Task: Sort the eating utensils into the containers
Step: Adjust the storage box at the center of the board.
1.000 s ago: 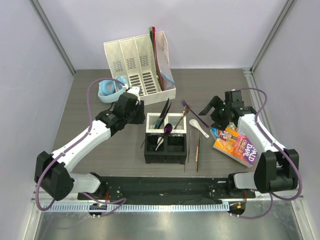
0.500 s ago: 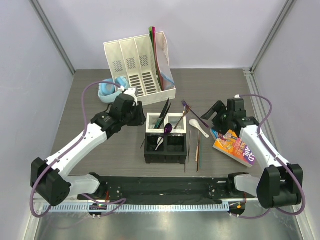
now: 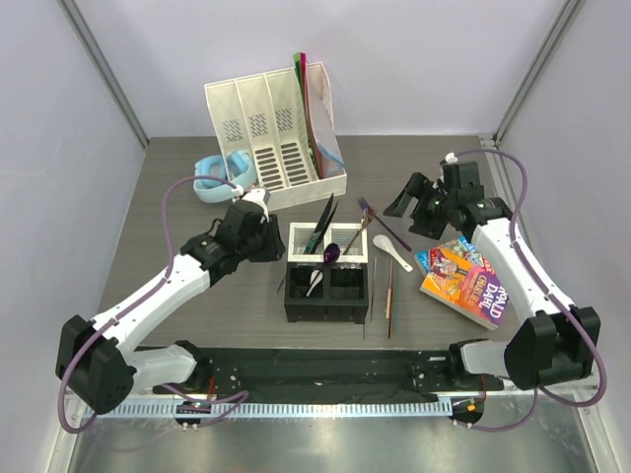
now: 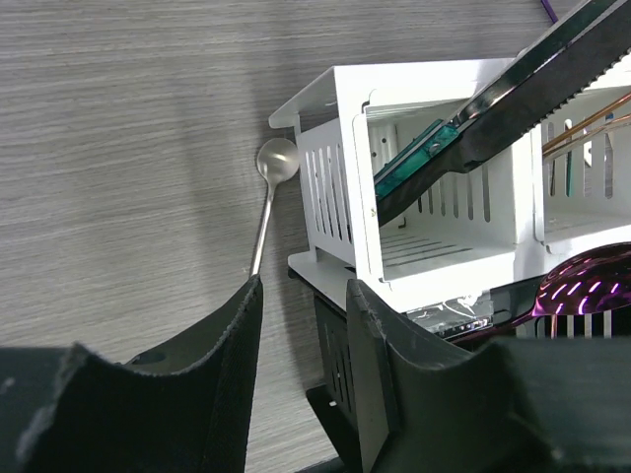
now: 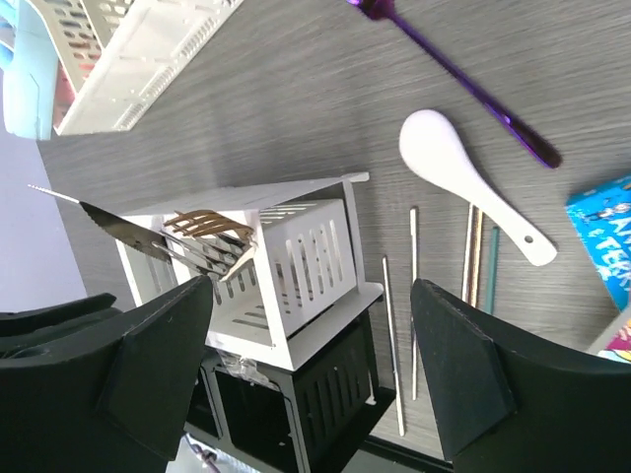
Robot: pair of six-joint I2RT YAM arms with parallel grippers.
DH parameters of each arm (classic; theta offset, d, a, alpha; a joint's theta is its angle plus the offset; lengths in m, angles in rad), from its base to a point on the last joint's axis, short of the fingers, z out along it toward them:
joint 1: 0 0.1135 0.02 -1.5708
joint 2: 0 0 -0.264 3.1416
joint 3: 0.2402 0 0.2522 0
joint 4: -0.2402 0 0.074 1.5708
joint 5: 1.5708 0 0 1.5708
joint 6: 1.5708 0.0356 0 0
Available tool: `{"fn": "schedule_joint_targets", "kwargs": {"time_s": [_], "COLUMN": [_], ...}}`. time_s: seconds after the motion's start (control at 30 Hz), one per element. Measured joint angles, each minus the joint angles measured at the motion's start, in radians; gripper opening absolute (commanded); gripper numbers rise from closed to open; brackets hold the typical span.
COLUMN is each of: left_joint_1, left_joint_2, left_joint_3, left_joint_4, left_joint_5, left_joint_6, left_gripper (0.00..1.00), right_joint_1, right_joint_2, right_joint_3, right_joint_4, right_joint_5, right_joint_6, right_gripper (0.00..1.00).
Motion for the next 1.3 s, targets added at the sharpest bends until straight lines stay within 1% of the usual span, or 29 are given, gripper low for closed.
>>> {"fn": "schedule_joint_targets", "kwargs": {"time_s": [0.07,0.2,0.3,0.37,0.47,0.53,0.63,0.73,0.83,0.97,1.03,1.17,1.3], "left_joint_1": [0.0,0.0,0.003,0.01,0.026,0.031,0.034,0.035,0.036,0.039,0.039,0.039,0.039], "left_joint_2": [0.0,0.012,0.034,0.044,0.045,0.047,0.078,0.163,0.259,0.393,0.431,0.438,0.436], "left_joint_3": [0.0,0.012,0.022,0.027,0.028,0.028,0.057,0.132,0.216,0.345,0.371,0.371,0.37], "left_joint_4": [0.004,0.014,0.007,-0.006,-0.023,-0.024,-0.046,-0.055,-0.057,-0.096,-0.121,-0.161,-0.167], "left_joint_5": [0.0,0.016,0.025,0.024,0.026,0.026,0.022,0.027,0.045,0.068,0.079,0.086,0.085], "left_joint_6": [0.0,0.008,0.03,0.037,0.031,0.029,0.027,0.027,0.029,0.042,0.053,0.055,0.052], "left_gripper": [0.4,0.39,0.39,0.39,0.4,0.4,0.39,0.36,0.33,0.31,0.31,0.31,0.31], "right_joint_1": [0.028,0.132,0.175,0.182,0.177,0.16,0.096,0.014,-0.027,-0.007,0.017,0.071,0.098], "right_joint_2": [0.034,0.141,0.185,0.193,0.167,0.107,0.002,-0.028,0.058,0.241,0.303,0.38,0.387], "right_joint_3": [0.021,0.058,0.057,0.053,0.045,0.026,0.014,0.02,0.024,0.039,0.067,0.173,0.188], "right_joint_4": [-0.012,-0.034,-0.034,-0.033,-0.031,-0.024,-0.03,-0.038,-0.057,-0.108,-0.145,-0.189,-0.173], "right_joint_5": [0.0,0.009,0.007,0.014,0.068,0.121,0.18,0.219,0.234,0.268,0.303,0.343,0.342], "right_joint_6": [0.002,0.005,0.005,0.004,-0.002,-0.016,-0.058,-0.105,-0.178,-0.273,-0.319,-0.392,-0.427], "right_gripper": [0.88,0.89,0.89,0.89,0.89,0.89,0.88,0.89,0.89,0.88,0.89,0.88,0.87]}}
